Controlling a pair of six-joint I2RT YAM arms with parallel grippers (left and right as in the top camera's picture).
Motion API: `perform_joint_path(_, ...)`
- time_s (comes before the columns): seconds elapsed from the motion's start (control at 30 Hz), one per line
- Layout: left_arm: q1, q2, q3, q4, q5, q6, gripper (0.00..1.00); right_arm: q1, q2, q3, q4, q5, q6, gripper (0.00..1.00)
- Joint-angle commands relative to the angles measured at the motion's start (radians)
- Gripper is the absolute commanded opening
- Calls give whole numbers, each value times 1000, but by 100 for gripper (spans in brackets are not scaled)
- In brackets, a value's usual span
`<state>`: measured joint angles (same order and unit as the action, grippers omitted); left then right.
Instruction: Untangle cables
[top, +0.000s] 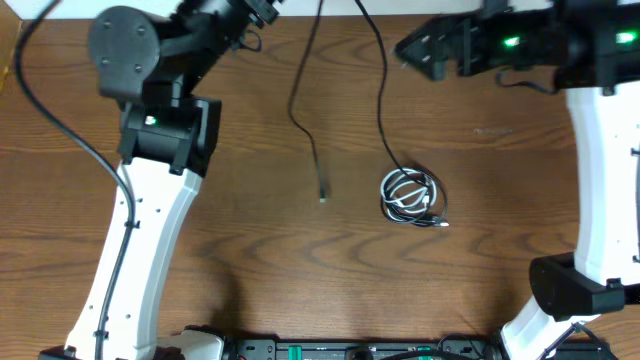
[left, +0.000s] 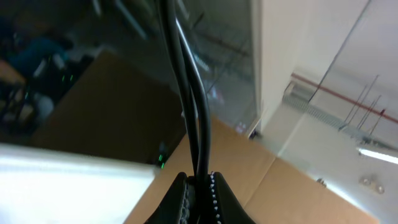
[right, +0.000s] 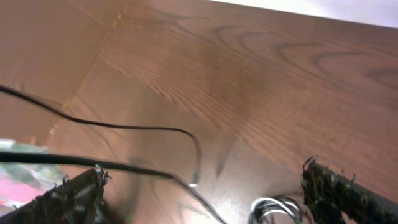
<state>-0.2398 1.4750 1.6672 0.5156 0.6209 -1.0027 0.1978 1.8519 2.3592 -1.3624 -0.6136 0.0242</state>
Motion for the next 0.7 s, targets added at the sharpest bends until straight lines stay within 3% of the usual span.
perform_joint_path(0.0,6,-7,82,2,-62,-24,8,46,-8,-82,42,58,-77,99)
perform_joint_path(0.33,6,-7,118,-16,-61,-69,7,175,-8,-387,328,49,5,99)
perform_joint_path(0.67,6,-7,118,-137,-45,-68,7,185,-14,-428,327,3,16,99)
